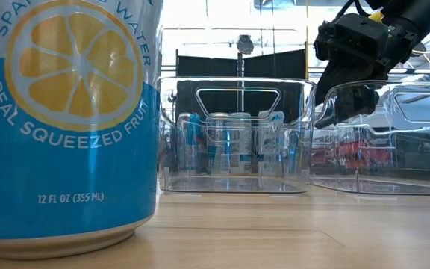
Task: Sort soda cans
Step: Put the bottom left blue-white soda can into the left transparent bin
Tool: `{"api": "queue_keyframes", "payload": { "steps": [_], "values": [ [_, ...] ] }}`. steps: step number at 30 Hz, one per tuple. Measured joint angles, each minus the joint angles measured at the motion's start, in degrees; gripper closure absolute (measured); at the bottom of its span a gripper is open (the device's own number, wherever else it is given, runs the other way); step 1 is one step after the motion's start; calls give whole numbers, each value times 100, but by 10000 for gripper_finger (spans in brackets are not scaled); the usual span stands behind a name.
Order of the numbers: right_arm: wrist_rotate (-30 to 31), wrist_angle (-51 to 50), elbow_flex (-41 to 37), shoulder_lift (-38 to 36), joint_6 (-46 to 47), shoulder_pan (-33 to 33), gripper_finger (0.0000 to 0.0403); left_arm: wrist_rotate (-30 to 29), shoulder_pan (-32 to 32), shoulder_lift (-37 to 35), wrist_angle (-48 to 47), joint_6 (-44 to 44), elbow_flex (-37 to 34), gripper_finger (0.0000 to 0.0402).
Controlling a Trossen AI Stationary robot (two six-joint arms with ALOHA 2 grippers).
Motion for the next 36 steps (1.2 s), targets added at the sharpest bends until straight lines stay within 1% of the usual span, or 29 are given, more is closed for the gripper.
{"api": "queue_keyframes", "payload": {
  "steps": [3,6,16,21,27,36],
  "values": [
    [0,2,0,0,2,1,41,2,0,-2,0,-2,0,72],
    [0,0,0,0,0,2,41,2,0,-4,-4,2,0,86],
    [0,2,0,0,2,2,41,288,2,-43,-117,11,0,82],
    [0,1,0,0,2,1,41,300,7,-321,-366,14,-9,82],
    [0,1,0,0,1,1,41,476,-9,-849,-1244,-42,-11,82],
    [0,2,0,0,0,0,41,380,142,-1841,-2660,-44,-9,82]
  ]
}}
